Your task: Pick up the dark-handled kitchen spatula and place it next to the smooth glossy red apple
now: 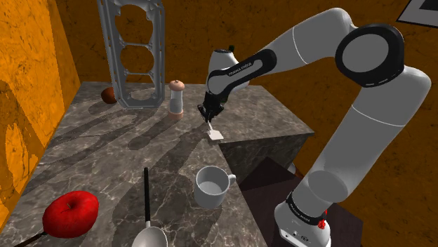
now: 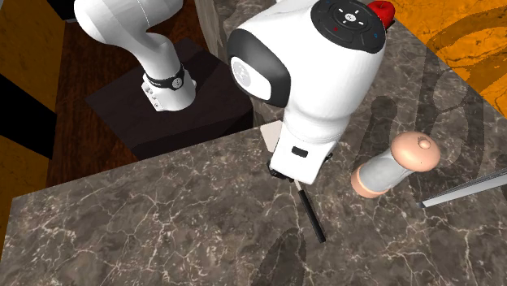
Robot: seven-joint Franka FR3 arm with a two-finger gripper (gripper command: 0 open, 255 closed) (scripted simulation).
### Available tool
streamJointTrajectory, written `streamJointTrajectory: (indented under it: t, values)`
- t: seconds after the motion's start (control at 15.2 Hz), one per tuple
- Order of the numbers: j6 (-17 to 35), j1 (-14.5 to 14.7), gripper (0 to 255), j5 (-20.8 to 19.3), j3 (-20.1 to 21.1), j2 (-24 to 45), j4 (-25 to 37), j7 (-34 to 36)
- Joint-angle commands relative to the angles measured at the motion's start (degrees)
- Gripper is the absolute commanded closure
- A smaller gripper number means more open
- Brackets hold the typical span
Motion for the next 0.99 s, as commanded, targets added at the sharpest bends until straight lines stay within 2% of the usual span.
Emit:
streamJointTrajectory:
  t: [0.0, 0.92]
  values:
    - [-0.7, 0.0, 255, 0.1, 0.0, -0.5, 0.3, -0.1]
    - [-11.3, 0.0, 255, 0.8, 0.0, -6.1, 5.3, -0.8]
